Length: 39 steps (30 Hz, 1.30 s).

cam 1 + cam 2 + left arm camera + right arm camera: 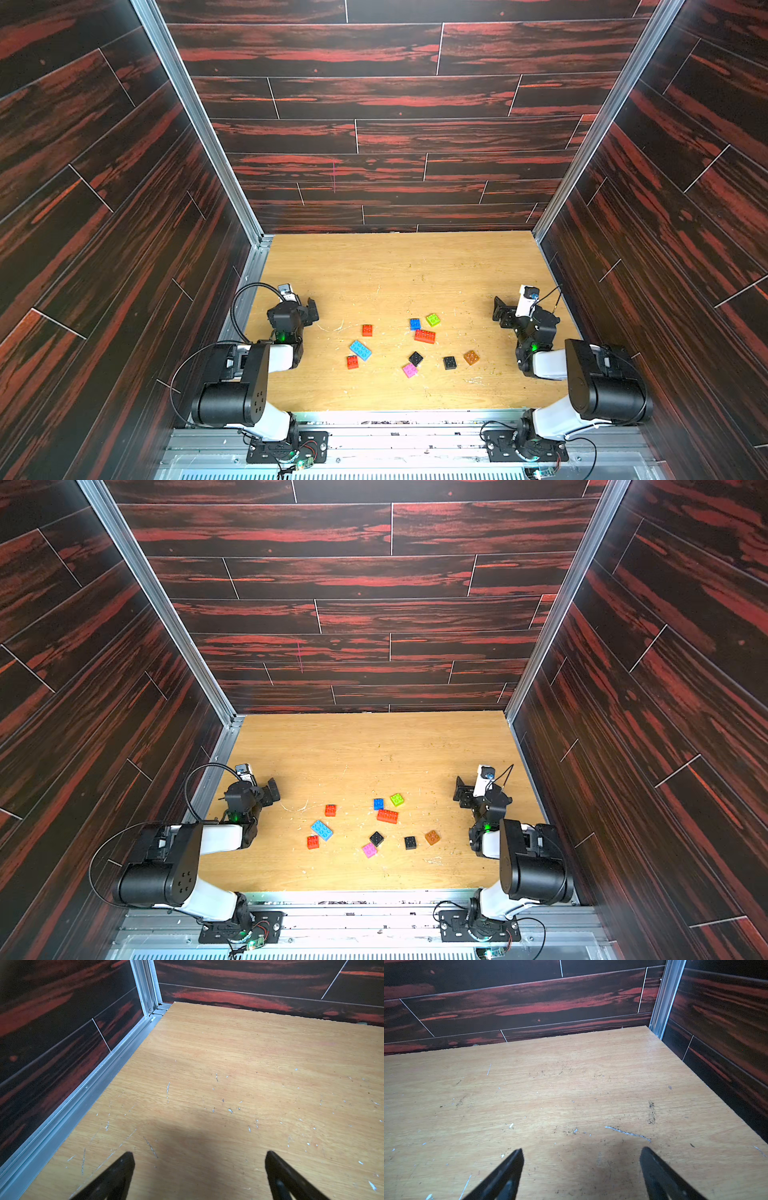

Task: Assemble the letter v with lego
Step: Pick up the lego brick from the center of the board.

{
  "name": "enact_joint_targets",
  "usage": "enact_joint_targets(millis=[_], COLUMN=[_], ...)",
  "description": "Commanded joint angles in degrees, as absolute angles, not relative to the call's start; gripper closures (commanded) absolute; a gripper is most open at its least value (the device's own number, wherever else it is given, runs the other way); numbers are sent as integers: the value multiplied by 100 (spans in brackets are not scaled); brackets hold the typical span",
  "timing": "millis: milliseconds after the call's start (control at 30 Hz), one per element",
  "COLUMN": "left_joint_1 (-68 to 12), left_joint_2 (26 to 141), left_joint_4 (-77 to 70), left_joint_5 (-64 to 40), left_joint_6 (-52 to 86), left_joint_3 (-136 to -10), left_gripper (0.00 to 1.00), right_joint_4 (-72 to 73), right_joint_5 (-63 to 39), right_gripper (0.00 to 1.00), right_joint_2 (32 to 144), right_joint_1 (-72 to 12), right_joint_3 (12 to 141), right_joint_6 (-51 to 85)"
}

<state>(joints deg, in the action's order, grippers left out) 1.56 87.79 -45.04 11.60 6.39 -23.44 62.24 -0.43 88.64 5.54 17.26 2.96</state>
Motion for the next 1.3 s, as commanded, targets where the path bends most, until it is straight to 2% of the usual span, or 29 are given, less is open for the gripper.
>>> enact_joint_targets(millis=[0, 167, 267, 367, 400, 500, 567, 667, 733, 967, 1267], left_joint_1=[193, 185, 178, 76, 58, 0, -65, -193, -396, -1260, -1880], left_joint_2=[8807, 8793, 8734, 8493, 8412, 8119, 7884, 7575, 7524, 7452, 6852], left_joint_4=[-4582, -4650, -4682, -3801, -3441, -2917, -2559, -2062, -1465, 325, 1612], left_joint_5=[1250, 1257, 1359, 1498, 1624, 2327, 2730, 2533, 2449, 2254, 1765], left_joint_6=[579, 562, 557, 458, 489, 676, 807, 1140, 1268, 2153, 3569], left_joint_3=[-2454, -2417, -2403, -2789, -2962, -3161, -3323, -3592, -3928, -4685, -4704], left_gripper=[0, 0, 0, 5, 5, 4, 3, 3, 3, 3, 0], right_joint_4=[6325, 6276, 5982, 6066, 5799, 3312, 2674, 1255, 917, 313, 131], right_joint_5=[-53, 523, 1455, 1509, 1768, 2055, 1579, 918, 751, -713, -1542], right_gripper=[10, 10, 10, 10, 6, 4, 4, 4, 4, 4, 3], right_joint_2=[8921, 8860, 8677, 8675, 8637, 8287, 8257, 8520, 8676, 8608, 7830], right_joint_1=[584, 502, 321, 292, 227, 194, 195, 6, -257, -912, -1588], right_joint_3=[1837, 1844, 1906, 1896, 2048, 3298, 3883, 4944, 5230, 5557, 5193], right_joint_6=[332, 436, 564, 538, 555, 688, 955, 1281, 1236, 1855, 1931])
